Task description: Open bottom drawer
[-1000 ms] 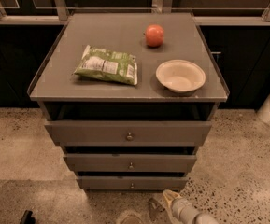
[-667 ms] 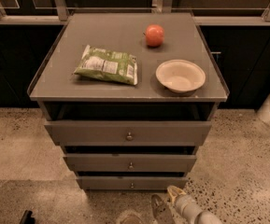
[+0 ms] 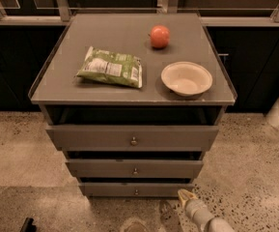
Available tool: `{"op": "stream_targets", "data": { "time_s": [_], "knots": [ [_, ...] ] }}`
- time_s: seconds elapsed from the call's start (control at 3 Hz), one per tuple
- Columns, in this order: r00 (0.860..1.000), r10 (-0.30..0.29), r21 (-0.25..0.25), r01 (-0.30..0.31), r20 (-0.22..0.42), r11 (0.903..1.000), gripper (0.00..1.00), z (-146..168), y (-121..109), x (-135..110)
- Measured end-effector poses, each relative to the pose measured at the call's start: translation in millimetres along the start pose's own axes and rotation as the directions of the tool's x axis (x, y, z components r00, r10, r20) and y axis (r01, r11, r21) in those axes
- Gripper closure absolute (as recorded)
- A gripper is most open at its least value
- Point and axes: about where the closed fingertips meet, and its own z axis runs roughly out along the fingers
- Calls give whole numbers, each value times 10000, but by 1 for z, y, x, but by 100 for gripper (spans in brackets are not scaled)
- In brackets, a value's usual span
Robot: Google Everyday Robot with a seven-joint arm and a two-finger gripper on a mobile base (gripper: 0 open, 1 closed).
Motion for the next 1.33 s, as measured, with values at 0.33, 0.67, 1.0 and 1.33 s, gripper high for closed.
{"op": "stream_targets", "data": {
  "time_s": [0.33, 0.67, 1.0, 1.33],
  "knots": [
    [9999, 11, 24, -11, 146, 10000, 100, 17, 1, -7],
    [9988, -263, 67, 261, 413, 9996, 100, 42, -1, -30],
    [9983, -414, 98, 410, 404, 9991, 100, 79, 1, -42],
    [9975, -544, 36, 543, 444, 9985, 100, 87, 7, -45]
  ]
}}
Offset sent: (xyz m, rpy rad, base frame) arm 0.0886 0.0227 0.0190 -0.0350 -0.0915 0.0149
